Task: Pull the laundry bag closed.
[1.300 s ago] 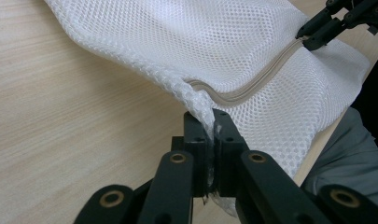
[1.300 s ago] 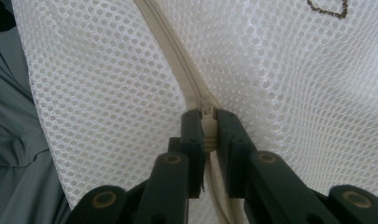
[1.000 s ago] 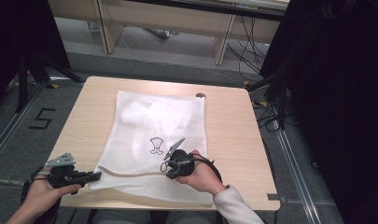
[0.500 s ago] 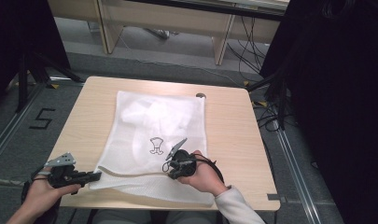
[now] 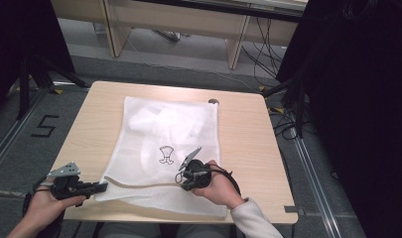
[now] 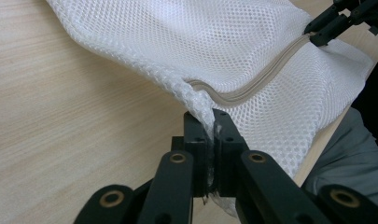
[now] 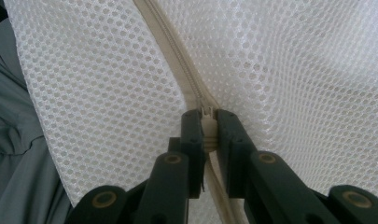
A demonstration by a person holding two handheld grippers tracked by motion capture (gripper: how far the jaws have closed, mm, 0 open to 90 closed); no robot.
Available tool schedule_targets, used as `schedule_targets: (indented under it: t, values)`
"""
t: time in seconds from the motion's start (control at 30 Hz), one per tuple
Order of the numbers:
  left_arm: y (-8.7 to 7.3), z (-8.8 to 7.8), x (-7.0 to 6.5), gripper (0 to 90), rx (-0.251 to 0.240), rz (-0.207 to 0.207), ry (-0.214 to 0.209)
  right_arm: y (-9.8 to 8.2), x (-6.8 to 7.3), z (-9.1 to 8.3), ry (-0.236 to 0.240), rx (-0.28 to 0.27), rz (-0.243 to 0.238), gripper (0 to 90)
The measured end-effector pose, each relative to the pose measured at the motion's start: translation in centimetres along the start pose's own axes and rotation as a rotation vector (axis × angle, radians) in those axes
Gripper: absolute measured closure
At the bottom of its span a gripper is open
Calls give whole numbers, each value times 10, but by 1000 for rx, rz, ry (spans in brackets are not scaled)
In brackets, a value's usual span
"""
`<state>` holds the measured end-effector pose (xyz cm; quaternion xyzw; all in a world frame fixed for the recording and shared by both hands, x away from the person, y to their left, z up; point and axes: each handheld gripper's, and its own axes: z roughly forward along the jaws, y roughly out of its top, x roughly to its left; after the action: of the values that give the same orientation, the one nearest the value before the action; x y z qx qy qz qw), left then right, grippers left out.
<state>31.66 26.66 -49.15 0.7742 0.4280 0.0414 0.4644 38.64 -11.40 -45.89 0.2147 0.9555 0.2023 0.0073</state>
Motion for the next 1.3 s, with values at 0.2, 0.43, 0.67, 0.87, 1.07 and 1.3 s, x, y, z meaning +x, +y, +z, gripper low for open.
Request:
schedule_targets:
  t: [0.2,0.43,0.67,0.87,1.07,1.3]
  values:
    - [0,0,0,854,-2,-6,-5,-1,0,-2,-1,-2,12,824]
    - [0,0,0,855,1,1,1,-4,-1,-2,-4,0,16,824]
    - [0,0,0,855,-3,-6,-3,-7,-2,-4,-6,0,17,823]
    - [0,0,0,855,-5,-6,1,-8,-4,-5,-8,-10,1,824]
    - [0,0,0,855,-4,-5,0,-10,-4,-7,-8,-4,24,824]
    - [0,0,0,855,-1,-1,1,-13,-5,-8,-7,-7,28,823]
